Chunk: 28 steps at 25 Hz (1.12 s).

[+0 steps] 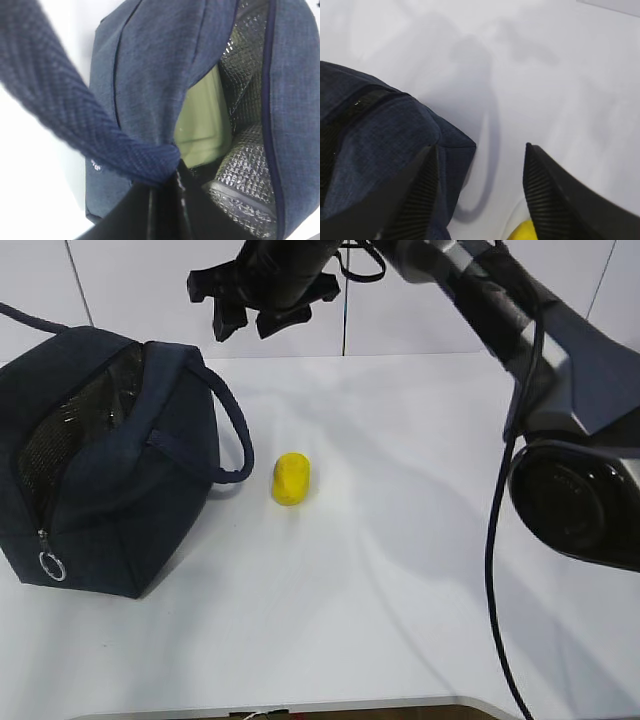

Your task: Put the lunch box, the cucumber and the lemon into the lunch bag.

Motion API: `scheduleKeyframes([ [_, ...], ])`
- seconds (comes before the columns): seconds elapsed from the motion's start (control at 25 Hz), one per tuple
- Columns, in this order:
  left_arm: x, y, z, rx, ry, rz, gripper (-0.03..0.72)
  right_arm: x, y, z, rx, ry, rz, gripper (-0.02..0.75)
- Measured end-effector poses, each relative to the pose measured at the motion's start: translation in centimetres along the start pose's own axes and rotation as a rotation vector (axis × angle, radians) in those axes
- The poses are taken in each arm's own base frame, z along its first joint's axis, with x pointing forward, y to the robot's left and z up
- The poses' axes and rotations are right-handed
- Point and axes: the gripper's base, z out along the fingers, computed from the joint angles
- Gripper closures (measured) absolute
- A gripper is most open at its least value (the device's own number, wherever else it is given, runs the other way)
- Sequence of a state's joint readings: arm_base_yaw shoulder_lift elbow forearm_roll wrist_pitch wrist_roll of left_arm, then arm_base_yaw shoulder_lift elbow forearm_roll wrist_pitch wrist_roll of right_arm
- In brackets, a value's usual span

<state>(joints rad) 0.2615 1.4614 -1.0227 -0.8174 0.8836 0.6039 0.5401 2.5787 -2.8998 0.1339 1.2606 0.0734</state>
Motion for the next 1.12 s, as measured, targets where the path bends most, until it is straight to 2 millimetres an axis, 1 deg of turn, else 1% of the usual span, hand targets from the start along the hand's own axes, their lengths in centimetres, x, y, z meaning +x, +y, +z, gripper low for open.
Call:
scheduleKeyframes([
  [0.2, 0.0, 0.1, 0.0, -0.001, -0.001, -0.001, 0.694, -0.6, 0.1, -1.6, 0.015, -0.030, 0.007, 0.296],
  [0.24, 0.0, 0.1, 0.0, -0.001, 0.000, -0.001, 0.694, -0.6, 0.1, -1.6, 0.016, -0.026, 0.008, 0.296],
  [0.32, 0.0, 0.0, 0.0, 0.000, 0.001, -0.001, 0.694, -0.4, 0.0, -1.4, 0.029, -0.005, 0.007, 0.296],
  [0.52, 0.0, 0.0, 0.0, 0.000, 0.001, -0.001, 0.694, 0.7, -0.5, 0.2, 0.053, 0.069, -0.006, 0.295],
  [0.84, 0.0, 0.0, 0.0, 0.000, 0.001, -0.001, 0.694, 0.6, -0.5, 0.1, 0.056, 0.071, -0.071, 0.295],
  [0.96, 0.0, 0.0, 0.0, 0.001, 0.003, -0.001, 0.694, 0.5, -0.6, -0.4, 0.069, 0.068, -0.102, 0.294],
  [1.12, 0.0, 0.0, 0.0, 0.001, 0.003, -0.001, 0.694, 0.0, -0.5, -2.0, 0.087, 0.052, -0.124, 0.293],
])
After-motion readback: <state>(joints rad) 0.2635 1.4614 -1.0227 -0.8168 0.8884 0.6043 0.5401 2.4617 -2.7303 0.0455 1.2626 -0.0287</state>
